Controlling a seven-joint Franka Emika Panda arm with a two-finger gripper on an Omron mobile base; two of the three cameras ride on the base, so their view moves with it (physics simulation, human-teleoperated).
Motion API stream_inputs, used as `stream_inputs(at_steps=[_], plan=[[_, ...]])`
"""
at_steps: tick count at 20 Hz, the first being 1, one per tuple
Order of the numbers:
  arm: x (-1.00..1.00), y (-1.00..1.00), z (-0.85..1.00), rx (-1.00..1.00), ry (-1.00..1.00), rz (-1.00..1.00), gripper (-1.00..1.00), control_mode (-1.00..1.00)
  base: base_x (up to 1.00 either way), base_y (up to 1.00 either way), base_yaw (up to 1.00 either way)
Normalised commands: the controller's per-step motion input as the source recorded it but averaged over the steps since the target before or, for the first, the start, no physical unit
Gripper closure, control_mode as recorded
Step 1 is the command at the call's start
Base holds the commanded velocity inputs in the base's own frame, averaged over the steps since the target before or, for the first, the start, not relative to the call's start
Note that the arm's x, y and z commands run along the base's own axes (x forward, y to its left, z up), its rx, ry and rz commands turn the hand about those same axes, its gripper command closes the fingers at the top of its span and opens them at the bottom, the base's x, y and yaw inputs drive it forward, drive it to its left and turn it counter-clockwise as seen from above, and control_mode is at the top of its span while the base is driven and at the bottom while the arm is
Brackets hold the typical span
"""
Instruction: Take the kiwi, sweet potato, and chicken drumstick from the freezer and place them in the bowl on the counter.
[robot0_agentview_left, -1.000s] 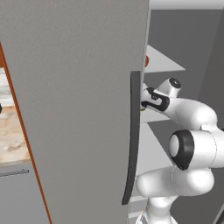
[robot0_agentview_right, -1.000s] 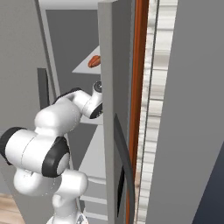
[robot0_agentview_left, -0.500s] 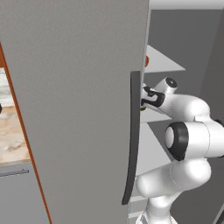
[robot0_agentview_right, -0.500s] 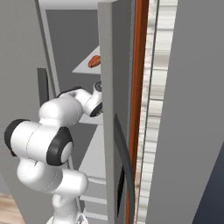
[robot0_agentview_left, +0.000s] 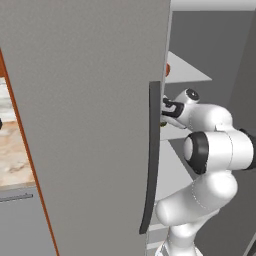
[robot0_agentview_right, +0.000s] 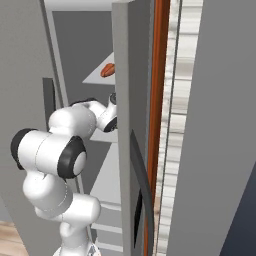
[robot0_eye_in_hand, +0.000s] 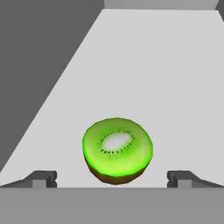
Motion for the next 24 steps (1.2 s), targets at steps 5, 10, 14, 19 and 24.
stream_inputs(at_steps=[5,10,14,19,24], plan=[[0.17,0.00,-0.18,0.00,0.00,0.00,-1.00,-1.00,0.00,0.00,0.00],[0.07,0.00,-0.15,0.00,0.00,0.00,-1.00,-1.00,0.00,0.00,0.00],[0.09,0.00,-0.12,0.00,0.00,0.00,-1.00,-1.00,0.00,0.00,0.00],[0.12,0.00,-0.13,0.00,0.00,0.00,-1.00,-1.00,0.00,0.00,0.00],[0.16,0.00,-0.08,0.00,0.00,0.00,1.00,-1.00,0.00,0.00,0.00]])
